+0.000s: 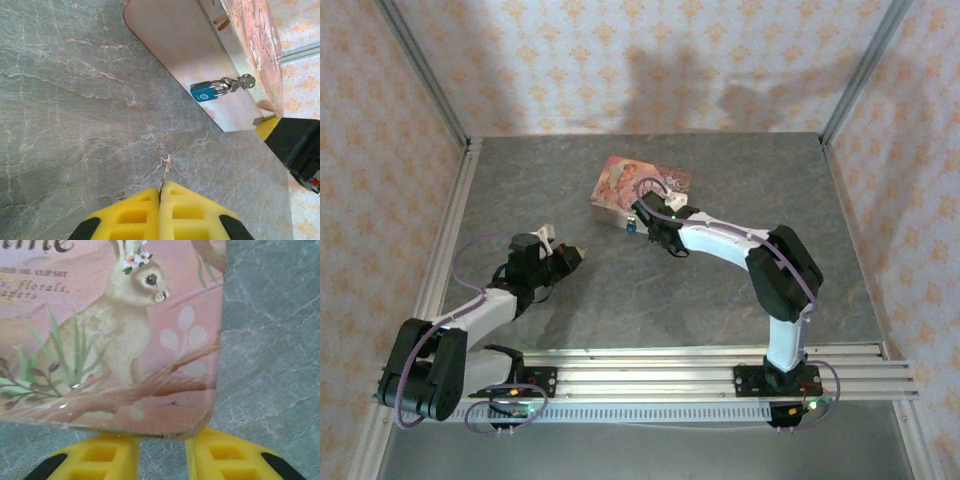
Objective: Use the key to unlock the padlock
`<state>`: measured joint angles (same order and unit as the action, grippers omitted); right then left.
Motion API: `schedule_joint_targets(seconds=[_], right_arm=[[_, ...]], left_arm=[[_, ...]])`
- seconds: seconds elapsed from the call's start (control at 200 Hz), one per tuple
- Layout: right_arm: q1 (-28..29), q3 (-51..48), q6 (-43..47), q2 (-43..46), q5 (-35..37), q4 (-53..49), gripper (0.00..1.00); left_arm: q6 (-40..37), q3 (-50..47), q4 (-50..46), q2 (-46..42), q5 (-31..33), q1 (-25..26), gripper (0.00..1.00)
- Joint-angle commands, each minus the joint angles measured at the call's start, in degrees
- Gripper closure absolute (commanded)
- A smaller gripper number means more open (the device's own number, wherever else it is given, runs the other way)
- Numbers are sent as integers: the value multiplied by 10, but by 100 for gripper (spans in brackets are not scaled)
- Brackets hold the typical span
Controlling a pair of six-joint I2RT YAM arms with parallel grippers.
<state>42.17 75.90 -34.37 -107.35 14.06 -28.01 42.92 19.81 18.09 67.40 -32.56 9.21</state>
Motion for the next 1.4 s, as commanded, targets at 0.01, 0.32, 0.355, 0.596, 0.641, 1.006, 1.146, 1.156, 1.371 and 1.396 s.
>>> schedule_joint_targets(seconds=[0.01, 0.32, 0.355, 0.596, 0.641, 1.006, 1.146, 1.156, 1.371, 1.396], right_arm=[[-20, -7, 29, 18, -6, 18, 70], [41, 5, 45, -4, -21, 60, 58], [52, 23, 41, -18, -11, 50, 56], [78, 140, -6, -112, 63, -16, 46], [78, 156, -12, -126, 72, -21, 46], [76, 245, -19, -210, 109, -35, 45], [73, 265, -12, -232, 116, -35, 46], [72, 266, -11, -234, 116, -35, 46], [63, 266, 0, -245, 118, -12, 49], [63, 266, 1, -247, 118, -11, 49]], left_arm=[[-23, 4, -25, -19, -4, -5, 100], [-46, 13, -38, -15, -10, -5, 100], [-46, 15, -38, -11, -12, -5, 100], [-56, 32, -38, 7, -23, -5, 100], [-57, 34, -38, 9, -25, -5, 100], [-63, 41, -15, 46, -38, -5, 100], [-62, 40, -3, 58, -43, -5, 100], [-62, 41, -3, 59, -43, -5, 100], [-64, 37, 8, 71, -44, -5, 100], [-65, 37, 9, 72, -44, -5, 100]])
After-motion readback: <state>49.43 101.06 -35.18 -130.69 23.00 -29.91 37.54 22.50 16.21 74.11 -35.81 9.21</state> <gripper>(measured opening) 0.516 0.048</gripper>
